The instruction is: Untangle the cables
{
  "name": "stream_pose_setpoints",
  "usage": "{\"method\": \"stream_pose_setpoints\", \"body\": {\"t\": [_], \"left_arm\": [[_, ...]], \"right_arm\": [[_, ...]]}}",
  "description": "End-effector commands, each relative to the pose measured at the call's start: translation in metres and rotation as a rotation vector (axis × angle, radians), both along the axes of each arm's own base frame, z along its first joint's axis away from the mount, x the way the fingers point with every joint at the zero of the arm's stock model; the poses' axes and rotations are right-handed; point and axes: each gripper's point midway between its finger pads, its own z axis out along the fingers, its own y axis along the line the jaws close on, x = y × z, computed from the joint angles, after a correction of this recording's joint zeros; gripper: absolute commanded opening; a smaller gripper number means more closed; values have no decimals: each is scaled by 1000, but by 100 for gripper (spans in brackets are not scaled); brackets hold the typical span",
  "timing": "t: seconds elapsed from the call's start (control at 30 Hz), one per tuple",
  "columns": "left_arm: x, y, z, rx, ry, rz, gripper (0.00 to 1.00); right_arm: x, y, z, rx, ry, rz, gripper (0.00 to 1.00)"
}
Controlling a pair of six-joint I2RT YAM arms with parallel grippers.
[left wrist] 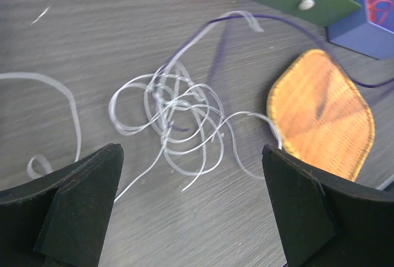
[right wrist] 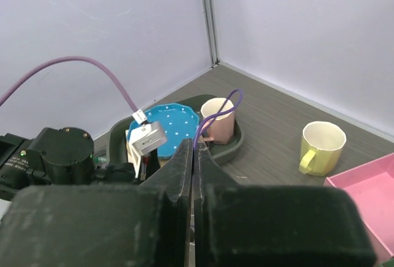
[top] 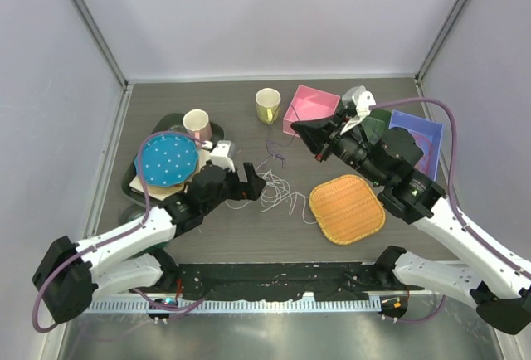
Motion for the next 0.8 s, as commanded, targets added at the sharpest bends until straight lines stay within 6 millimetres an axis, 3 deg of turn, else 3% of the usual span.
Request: {"method": "stream_pose_setpoints", "body": {"t": [0.0, 0.03, 0.17, 0.27, 0.37, 0.47, 0.6, 0.67, 0.77], "left_arm": [[16, -47, 50, -84, -161, -176, 100], [8, -67, 45, -61, -161, -314, 100], [-2, -101, 43, -29, -257, -507, 100], [18, -107, 55, 10, -336, -389, 100], [55, -94, 85, -38, -413, -129, 100], [73, -86, 103, -83, -453, 0, 100], [84, -107, 114, -114, -481, -27, 100], [85, -115, 117, -120, -488, -48, 93], [93, -113, 126, -122, -496, 0, 60]], "right_arm": [[-5, -10, 17, 73, -37, -26, 1], [-4, -12, 15, 79, -24, -39, 1], [-1, -25, 19, 107, -14, -102, 1], [0, -32, 20, 134, 4, -128, 1], [-6, -33, 22, 150, 10, -109, 1], [-10, -32, 22, 154, 18, -90, 1], [-11, -28, 20, 152, 22, -69, 1], [-10, -26, 20, 150, 26, -68, 1], [-9, -27, 20, 150, 28, -75, 1]]}}
